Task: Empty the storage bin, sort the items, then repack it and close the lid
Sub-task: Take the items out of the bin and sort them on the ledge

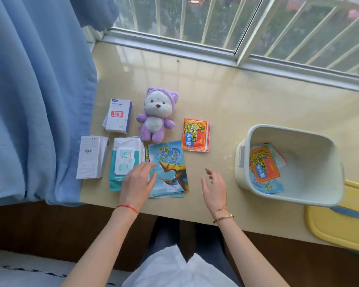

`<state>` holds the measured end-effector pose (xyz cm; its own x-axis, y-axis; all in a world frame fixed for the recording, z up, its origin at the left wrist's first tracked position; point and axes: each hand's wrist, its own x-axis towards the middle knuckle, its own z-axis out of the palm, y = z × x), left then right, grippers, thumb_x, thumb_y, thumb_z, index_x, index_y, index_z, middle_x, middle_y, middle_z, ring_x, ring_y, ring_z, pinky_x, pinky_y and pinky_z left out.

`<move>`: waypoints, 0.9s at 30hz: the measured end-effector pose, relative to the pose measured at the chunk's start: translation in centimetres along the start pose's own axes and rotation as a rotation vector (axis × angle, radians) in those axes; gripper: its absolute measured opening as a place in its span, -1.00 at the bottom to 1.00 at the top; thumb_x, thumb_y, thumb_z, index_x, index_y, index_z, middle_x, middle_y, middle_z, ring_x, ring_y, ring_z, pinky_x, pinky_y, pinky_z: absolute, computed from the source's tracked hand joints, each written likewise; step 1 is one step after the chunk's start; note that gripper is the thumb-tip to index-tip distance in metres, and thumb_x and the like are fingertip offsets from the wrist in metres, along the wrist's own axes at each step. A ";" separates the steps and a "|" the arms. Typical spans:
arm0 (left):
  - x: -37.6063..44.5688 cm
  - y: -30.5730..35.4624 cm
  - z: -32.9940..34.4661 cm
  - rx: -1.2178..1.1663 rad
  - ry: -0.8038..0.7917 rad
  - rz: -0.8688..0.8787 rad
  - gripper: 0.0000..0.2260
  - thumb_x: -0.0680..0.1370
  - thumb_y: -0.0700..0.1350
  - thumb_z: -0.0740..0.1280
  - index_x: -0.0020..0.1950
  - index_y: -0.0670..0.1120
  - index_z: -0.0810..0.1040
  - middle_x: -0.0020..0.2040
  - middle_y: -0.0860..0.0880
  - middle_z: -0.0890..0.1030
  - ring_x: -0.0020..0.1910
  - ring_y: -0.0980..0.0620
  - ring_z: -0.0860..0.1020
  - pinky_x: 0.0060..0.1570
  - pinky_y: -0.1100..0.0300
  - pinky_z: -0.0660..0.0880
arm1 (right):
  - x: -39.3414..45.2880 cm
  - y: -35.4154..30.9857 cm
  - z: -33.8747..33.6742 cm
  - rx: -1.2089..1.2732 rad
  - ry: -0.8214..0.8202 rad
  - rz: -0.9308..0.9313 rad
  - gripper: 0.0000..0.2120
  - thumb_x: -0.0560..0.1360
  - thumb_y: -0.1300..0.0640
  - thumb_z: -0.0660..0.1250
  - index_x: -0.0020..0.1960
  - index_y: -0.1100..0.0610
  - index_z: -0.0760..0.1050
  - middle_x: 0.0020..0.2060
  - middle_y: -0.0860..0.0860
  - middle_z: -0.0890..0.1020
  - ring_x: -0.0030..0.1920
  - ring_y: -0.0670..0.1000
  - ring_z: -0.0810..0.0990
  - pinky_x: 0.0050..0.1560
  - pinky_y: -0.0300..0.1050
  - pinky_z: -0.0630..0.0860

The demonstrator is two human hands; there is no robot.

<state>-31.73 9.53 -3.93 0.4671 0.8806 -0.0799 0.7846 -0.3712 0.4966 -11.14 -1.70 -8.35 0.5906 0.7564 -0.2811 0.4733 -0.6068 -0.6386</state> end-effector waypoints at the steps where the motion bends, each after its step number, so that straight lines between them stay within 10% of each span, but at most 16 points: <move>1: 0.2 1.3 0.1 0.001 -0.007 0.025 -0.77 0.52 -0.11 0.36 0.16 -0.08 0.56 0.05 -0.03 0.62 0.05 0.01 0.59 -0.04 0.12 0.54 | -0.5 0.5 -1.8 -0.004 0.041 -0.041 -0.70 0.55 0.12 0.28 0.27 0.13 0.45 0.14 0.03 0.57 0.14 -0.01 0.51 0.18 -0.07 0.48; 12: 2.0 19.7 5.5 -0.054 0.012 0.226 -0.79 0.48 -0.10 0.35 0.10 -0.03 0.55 -0.08 -0.01 0.62 -0.17 -0.07 0.61 -0.22 0.07 0.56 | 0.8 12.4 -19.9 -0.043 0.277 -0.055 -0.74 0.51 0.15 0.33 0.19 0.15 0.48 0.09 0.05 0.57 0.14 0.05 0.49 0.17 -0.18 0.38; 27: 6.7 32.2 21.3 -0.055 -0.170 -0.244 -0.70 0.54 -0.12 0.30 0.26 -0.13 0.45 0.17 -0.11 0.55 0.13 -0.10 0.53 0.07 0.04 0.47 | 14.2 24.2 -24.0 -0.135 -0.177 0.010 -0.55 0.48 -0.03 0.37 0.27 0.18 0.42 0.15 0.08 0.49 0.20 0.07 0.43 0.27 -0.09 0.36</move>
<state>5.34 -2.78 -6.85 0.3323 0.8783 -0.3438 0.8612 -0.1339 0.4904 24.38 -11.48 -10.61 0.4777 0.7738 -0.4161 0.5577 -0.6330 -0.5369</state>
